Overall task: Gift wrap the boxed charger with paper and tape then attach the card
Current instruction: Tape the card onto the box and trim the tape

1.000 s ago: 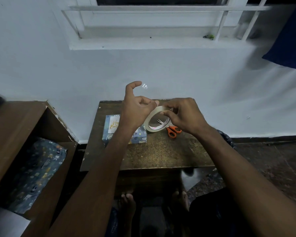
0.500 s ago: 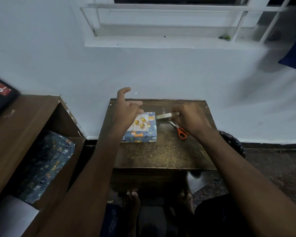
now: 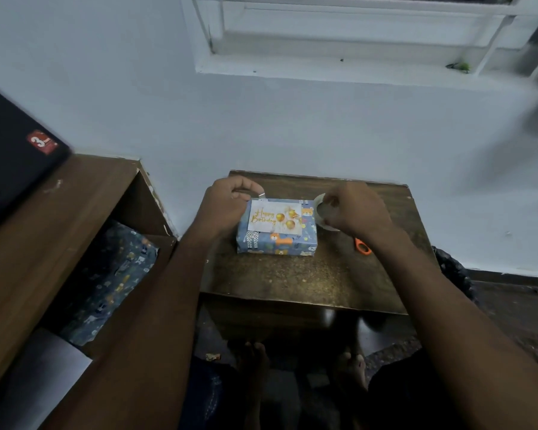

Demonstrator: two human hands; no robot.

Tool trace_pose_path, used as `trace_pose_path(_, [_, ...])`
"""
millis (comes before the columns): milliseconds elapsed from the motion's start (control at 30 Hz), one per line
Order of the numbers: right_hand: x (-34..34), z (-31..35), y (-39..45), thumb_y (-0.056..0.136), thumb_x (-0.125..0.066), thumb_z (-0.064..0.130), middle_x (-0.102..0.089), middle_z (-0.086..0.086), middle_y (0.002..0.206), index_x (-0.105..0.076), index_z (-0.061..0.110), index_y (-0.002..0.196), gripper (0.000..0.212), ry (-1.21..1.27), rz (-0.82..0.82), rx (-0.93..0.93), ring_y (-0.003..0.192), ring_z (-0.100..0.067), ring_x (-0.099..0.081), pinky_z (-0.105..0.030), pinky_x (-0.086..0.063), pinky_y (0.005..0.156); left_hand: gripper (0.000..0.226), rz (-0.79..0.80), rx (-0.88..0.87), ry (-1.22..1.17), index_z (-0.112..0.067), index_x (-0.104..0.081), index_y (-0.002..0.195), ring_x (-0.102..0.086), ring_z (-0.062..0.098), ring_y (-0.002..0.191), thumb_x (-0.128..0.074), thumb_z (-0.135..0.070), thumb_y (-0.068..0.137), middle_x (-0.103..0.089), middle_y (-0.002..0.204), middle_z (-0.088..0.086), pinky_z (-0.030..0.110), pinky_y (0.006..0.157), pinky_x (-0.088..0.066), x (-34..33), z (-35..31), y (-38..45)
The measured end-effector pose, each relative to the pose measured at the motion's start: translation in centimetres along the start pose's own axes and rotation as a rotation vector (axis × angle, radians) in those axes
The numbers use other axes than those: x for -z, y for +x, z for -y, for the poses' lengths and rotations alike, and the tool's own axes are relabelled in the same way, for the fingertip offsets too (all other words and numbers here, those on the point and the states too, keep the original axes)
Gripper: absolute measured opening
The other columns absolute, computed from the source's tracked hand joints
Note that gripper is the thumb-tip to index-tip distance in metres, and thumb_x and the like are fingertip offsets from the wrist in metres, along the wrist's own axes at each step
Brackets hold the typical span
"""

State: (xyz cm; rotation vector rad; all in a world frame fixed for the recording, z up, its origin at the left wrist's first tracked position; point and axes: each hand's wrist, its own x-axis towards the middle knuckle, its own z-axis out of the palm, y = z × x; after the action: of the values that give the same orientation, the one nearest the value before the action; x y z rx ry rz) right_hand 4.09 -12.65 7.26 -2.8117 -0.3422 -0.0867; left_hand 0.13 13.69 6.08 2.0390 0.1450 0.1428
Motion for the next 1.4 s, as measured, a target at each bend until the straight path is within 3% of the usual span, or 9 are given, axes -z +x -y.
trace_pose_path(133, [-0.4,3.2,0.1,0.083,-0.082,0.025,-0.075,0.001,0.087,-0.077,0.016,0.091,0.013,0.214,-0.046,0.074,0.083,-0.018,-0.069,-0.036,-0.056,0.073,0.038,-0.047,0.0,0.069,-0.025,-0.079,0.091,-0.07,0.001,0.09,-0.053,0.003,0.091,-0.078,0.097,-0.013,0.007,0.065,-0.05,0.1,0.2,0.4])
trace_pose_path(267, [-2.4,6.4,-0.3,0.085,-0.078,0.02,-0.078,-0.003,0.101,-0.079,0.017,0.109,0.024,0.289,-0.023,0.223,0.094,-0.022,-0.071,-0.038,-0.056,0.084,0.04,-0.062,-0.015,0.112,-0.025,-0.08,0.087,-0.071,0.003,0.091,-0.052,0.003,0.09,-0.078,0.095,-0.012,0.015,0.074,-0.052,0.2,0.6,0.8])
trace_pose_path(467, [-4.0,8.0,0.5,0.084,-0.082,0.023,-0.074,-0.008,0.112,-0.076,0.009,0.116,0.036,0.276,0.005,0.36,0.104,-0.027,-0.063,-0.023,-0.024,0.079,0.029,-0.091,0.041,0.01,-0.026,-0.08,0.091,-0.073,0.004,0.089,-0.068,0.0,0.083,-0.079,0.094,-0.011,0.018,0.08,-0.056,0.5,1.4,1.4])
trace_pose_path(600, [-3.9,7.7,1.2,0.08,-0.088,0.034,-0.072,-0.005,0.112,-0.077,0.011,0.116,0.045,0.283,0.035,0.368,0.103,-0.024,-0.063,-0.024,-0.029,0.082,0.053,0.131,-0.027,-0.025,-0.021,-0.075,0.114,-0.073,0.013,0.106,-0.09,-0.009,0.065,-0.079,0.111,-0.007,0.031,0.097,-0.06,1.4,2.6,1.9])
trace_pose_path(733, [-3.7,7.5,1.4,0.076,-0.09,0.044,-0.072,-0.001,0.116,-0.077,0.015,0.119,0.054,0.26,0.065,0.362,0.104,-0.02,-0.062,-0.027,-0.035,0.082,0.066,0.158,-0.05,-0.037,-0.017,-0.068,0.125,-0.07,0.016,0.11,-0.097,-0.003,0.067,-0.077,0.116,-0.004,0.033,0.096,-0.059,1.5,2.9,1.8])
trace_pose_path(900, [-3.7,7.9,1.3,0.066,-0.098,0.023,-0.071,0.004,0.096,-0.075,0.017,0.103,0.043,0.455,0.057,0.156,0.084,-0.015,-0.066,-0.035,-0.054,0.073,0.061,0.088,-0.027,-0.094,-0.021,-0.071,0.115,-0.07,0.016,0.108,-0.098,-0.004,0.062,-0.077,0.112,-0.004,0.033,0.094,-0.06,1.0,3.0,1.2])
trace_pose_path(1133, [-3.7,8.7,1.3,0.072,-0.087,0.006,-0.071,0.002,0.09,-0.073,0.014,0.101,0.033,0.504,0.081,0.157,0.082,-0.015,-0.067,-0.036,-0.058,0.078,0.027,-0.076,-0.091,0.001,-0.018,-0.072,0.09,-0.075,0.01,0.086,-0.058,0.004,0.081,-0.078,0.092,-0.001,0.031,0.086,-0.06,0.9,2.3,0.8])
trace_pose_path(1267, [-4.1,8.2,1.7,0.082,-0.069,-0.001,-0.072,0.005,0.096,-0.074,0.015,0.105,0.028,0.611,0.07,0.096,0.085,-0.012,-0.066,-0.028,-0.055,0.08,0.034,0.01,-0.262,0.23,-0.025,-0.067,0.084,-0.07,0.015,0.083,-0.04,-0.008,0.073,-0.072,0.085,-0.008,0.037,0.078,-0.057,1.1,2.0,1.8])
trace_pose_path(1400, [-4.4,8.0,2.0,0.082,-0.07,0.0,-0.074,0.002,0.095,-0.075,0.015,0.101,0.024,0.662,0.063,0.051,0.089,-0.018,-0.07,-0.035,-0.057,0.084,0.043,0.094,-0.335,0.369,-0.03,-0.063,0.085,-0.067,0.018,0.082,-0.045,0.008,0.074,-0.068,0.095,-0.004,0.042,0.076,-0.054,1.2,2.8,3.7])
